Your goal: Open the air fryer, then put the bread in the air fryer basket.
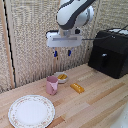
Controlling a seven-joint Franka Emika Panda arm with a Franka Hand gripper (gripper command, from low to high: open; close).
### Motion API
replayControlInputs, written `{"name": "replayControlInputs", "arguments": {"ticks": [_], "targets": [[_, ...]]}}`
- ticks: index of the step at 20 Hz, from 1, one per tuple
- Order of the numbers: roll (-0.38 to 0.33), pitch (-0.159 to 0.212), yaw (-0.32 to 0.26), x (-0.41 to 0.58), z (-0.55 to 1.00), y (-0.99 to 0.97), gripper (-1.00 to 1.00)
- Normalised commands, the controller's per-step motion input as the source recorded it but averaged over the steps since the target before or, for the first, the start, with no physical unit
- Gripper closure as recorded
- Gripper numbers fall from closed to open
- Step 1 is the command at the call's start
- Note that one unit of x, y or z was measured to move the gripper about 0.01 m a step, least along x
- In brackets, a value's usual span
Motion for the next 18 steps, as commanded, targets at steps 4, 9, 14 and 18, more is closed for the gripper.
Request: {"name": "replayControlInputs", "arguments": {"ticks": [4, 9, 14, 18], "targets": [[-0.061, 0.000, -0.373, 0.000, 0.00, 0.00, -1.00], [-0.158, -0.003, -0.300, 0.000, 0.00, 0.00, -1.00], [-0.281, -0.066, -0.159, -0.004, 0.00, 0.00, -1.00], [-0.375, -0.088, -0.028, -0.094, -0.01, 0.00, -1.00]]}}
